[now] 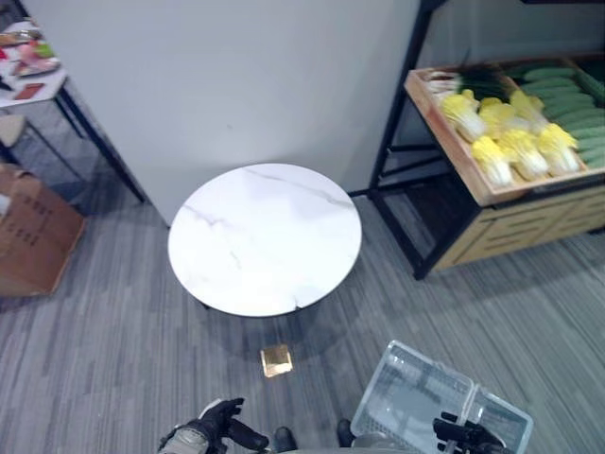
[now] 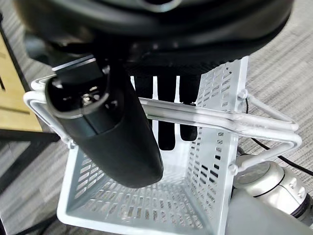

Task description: Get the vegetables into the basket

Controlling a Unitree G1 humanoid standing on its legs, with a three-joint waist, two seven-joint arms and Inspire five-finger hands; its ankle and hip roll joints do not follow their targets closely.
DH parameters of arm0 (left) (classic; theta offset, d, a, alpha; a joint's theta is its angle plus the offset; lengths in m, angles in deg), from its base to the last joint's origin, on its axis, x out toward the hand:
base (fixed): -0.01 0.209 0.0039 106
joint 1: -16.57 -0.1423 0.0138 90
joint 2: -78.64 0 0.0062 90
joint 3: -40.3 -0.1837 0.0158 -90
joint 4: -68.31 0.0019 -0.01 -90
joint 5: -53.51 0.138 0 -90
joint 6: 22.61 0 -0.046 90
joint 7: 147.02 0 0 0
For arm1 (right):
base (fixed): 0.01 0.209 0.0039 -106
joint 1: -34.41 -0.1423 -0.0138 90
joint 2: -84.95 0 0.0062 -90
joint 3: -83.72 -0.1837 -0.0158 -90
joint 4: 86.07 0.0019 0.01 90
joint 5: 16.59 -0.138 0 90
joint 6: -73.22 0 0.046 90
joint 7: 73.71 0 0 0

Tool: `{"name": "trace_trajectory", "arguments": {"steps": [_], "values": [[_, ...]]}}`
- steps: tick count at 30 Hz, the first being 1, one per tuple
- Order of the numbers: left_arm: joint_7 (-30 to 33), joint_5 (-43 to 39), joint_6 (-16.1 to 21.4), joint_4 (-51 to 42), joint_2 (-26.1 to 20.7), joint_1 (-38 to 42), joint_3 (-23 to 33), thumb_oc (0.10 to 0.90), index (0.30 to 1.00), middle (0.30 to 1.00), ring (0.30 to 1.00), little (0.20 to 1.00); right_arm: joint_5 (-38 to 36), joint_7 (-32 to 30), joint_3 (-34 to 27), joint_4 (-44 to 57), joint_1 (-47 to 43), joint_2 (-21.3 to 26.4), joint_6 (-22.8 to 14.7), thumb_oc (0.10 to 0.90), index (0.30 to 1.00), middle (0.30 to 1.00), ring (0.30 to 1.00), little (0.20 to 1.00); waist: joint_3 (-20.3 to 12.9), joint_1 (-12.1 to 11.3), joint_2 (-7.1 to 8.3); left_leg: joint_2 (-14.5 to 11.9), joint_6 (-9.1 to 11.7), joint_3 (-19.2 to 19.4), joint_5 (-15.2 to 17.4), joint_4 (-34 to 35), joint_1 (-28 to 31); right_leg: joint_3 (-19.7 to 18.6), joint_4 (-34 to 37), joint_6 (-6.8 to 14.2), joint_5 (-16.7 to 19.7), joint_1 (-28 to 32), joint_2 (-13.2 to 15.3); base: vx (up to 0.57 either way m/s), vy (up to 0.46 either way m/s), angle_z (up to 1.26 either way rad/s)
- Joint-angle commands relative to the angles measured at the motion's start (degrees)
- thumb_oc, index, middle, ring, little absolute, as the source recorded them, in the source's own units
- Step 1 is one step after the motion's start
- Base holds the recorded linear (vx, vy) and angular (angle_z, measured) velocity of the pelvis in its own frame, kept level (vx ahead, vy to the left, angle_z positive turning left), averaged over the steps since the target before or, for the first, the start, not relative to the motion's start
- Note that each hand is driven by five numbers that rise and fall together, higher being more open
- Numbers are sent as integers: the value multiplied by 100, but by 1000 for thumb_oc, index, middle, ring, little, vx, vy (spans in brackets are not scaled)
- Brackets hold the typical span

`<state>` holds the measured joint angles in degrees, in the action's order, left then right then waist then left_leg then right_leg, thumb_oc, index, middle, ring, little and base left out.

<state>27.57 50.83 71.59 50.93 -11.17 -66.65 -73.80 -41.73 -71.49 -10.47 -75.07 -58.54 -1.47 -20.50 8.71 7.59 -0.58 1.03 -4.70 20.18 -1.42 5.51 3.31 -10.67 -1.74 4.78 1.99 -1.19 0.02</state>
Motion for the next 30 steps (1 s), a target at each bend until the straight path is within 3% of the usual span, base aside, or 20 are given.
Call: {"name": "trace_trajectory", "arguments": {"steps": [1, 2, 3, 4, 5, 6, 7, 8, 9, 16, 18, 19, 21, 22, 23, 24, 30], "values": [[-14, 319, -29, 375, 13, -59, 151, 900, 1000, 1000, 1000, 1000, 214, -25, 289, -92, -9, 226, -52, 400, 300, 300, 300, 300, -10, -13, -263, 178, 53, -60, 790, -51, 296, 486, -274, 487, 304, -396, 302, 13, 12, -110], [-14, 320, -27, 377, 13, -56, 154, 900, 1000, 1000, 1000, 1000, 214, -25, 290, -92, -12, 225, -51, 400, 300, 300, 300, 300, -16, -28, -262, 175, 56, -43, 786, -51, 286, 470, -273, 484, 314, -411, 296, 71, 15, -106], [249, 154, -72, 446, 44, 86, 384, 900, 1000, 1000, 1000, 1000, 422, -80, 482, 52, -13, 69, -70, 400, 300, 300, 300, 300, 32, -77, -248, 89, 137, 275, 851, -51, 414, 1661, -472, 395, -39, -470, 517, 54, -12, -97], [287, 109, -98, 454, 23, 119, 482, 900, 1000, 1000, 1000, 1000, 479, -82, 556, 83, 6, 28, -70, 400, 300, 300, 300, 300, 32, -121, -226, 41, 172, 433, 845, -51, 418, 2343, -639, 316, -215, -489, 642, 58, -13, -101], [287, 109, -99, 454, 21, 118, 484, 900, 1000, 1000, 1000, 1000, 480, -84, 558, 85, 7, 25, -69, 400, 300, 300, 300, 300, 31, -107, -221, 43, 174, 420, 843, -51, 416, 2355, -659, 314, -233, -495, 649, 15, -99, -173], [342, -25, -126, 494, -49, 43, 715, 900, 1000, 1000, 1000, 1000, 523, -40, 682, 91, 56, -63, -39, 400, 300, 300, 300, 300, -6, -153, -132, -9, 195, 718, 867, -51, 441, 2974, -812, 251, -353, -496, 736, 47, -124, -155], [361, -46, -128, 535, -77, -23, 822, 900, 1000, 1000, 1000, 1000, 564, -35, 719, 82, 59, -108, -28, 400, 300, 300, 300, 300, -50, -175, -75, -13, 212, 825, 873, -51, 457, 3070, -687, 251, -355, -405, 700, 110, -212, -129], [374, -9, -130, 559, -69, -34, 838, 900, 1000, 1000, 1000, 1000, 545, -5, 755, 45, 66, -142, -23, 400, 300, 300, 300, 300, -96, -121, -42, -17, 217, 837, 905, -51, 492, 2729, -505, 250, -339, -368, 555, 126, -173, -72], [380, -25, -107, 531, -61, -28, 828, 900, 1000, 1000, 1000, 1000, 543, -5, 758, 9, 80, -132, -19, 400, 300, 300, 300, 300, -115, -122, -44, -16, 221, 818, 916, -51, 514, 2630, -400, 228, -321, -310, 503, 135, -165, -65], [340, -29, -110, 445, 77, -82, 740, 900, 1000, 1000, 1000, 1000, 496, 25, 815, 22, 54, -46, -22, 400, 300, 300, 300, 300, -196, -102, -44, -242, 470, 856, 930, -291, 705, 2495, -206, 27, -540, 24, 282, 153, -232, -10], [327, -312, -95, 317, 95, -21, 768, 900, 1000, 1000, 1000, 1000, 569, 13, 929, -6, -21, 15, -31, 400, 300, 300, 300, 300, -63, -237, 122, -605, 720, 679, 873, -1726, 148, 2420, -77, -170, -611, 191, 209, 81, -340, 3], [401, -550, -58, 327, 116, 31, 843, 900, 1000, 1000, 1000, 1000, 741, 33, 1105, -35, -33, 58, -23, 400, 300, 300, 300, 300, 127, -469, 267, -634, 857, -241, 573, -2678, -406, 2297, 133, -314, -631, 400, 127, 64, -195, -13], [494, -758, -21, 384, 165, 10, 957, 900, 1000, 1000, 1000, 1000, 806, -18, 1132, 22, -36, 54, -24, 400, 300, 300, 300, 300, 99, -544, 395, -296, 621, -1039, 849, -1616, -511, 2139, 277, -196, -466, 307, 297, 14, 103, -50], [532, -754, 17, 423, 183, 5, 956, 900, 1000, 1000, 1000, 1000, 828, -29, 1163, 38, -38, 60, -32, 400, 300, 300, 300, 300, 114, -615, 395, -192, 630, -1482, 717, -1352, -598, 2015, 261, -170, -412, 256, 309, -16, 169, -67], [532, -754, 17, 423, 183, 5, 956, 900, 1000, 1000, 1000, 1000, 828, -29, 1163, 38, -38, 60, -32, 400, 300, 300, 300, 300, 114, -615, 395, -192, 630, -1482, 717, -1352, -598, 2015, 261, -170, -412, 256, 309, 67, 286, -76], [472, -687, 11, 488, 209, -4, 902, 900, 1000, 1000, 1000, 1000, 893, -21, 1180, 91, -134, 34, -54, 400, 300, 300, 300, 300, 87, -586, 327, -156, 495, -1543, 858, -1224, -486, 1749, 92, -127, -393, 148, 347, 90, 322, -87], [441, -333, 46, 466, 49, -89, 886, 900, 1000, 1000, 1000, 1000, 674, -64, 1032, 146, -246, -97, -89, 400, 300, 300, 300, 300, 127, -585, 179, 25, 230, -1019, 835, -719, -87, 1308, -143, 98, -199, -127, 434, 20, 303, -74]]}}
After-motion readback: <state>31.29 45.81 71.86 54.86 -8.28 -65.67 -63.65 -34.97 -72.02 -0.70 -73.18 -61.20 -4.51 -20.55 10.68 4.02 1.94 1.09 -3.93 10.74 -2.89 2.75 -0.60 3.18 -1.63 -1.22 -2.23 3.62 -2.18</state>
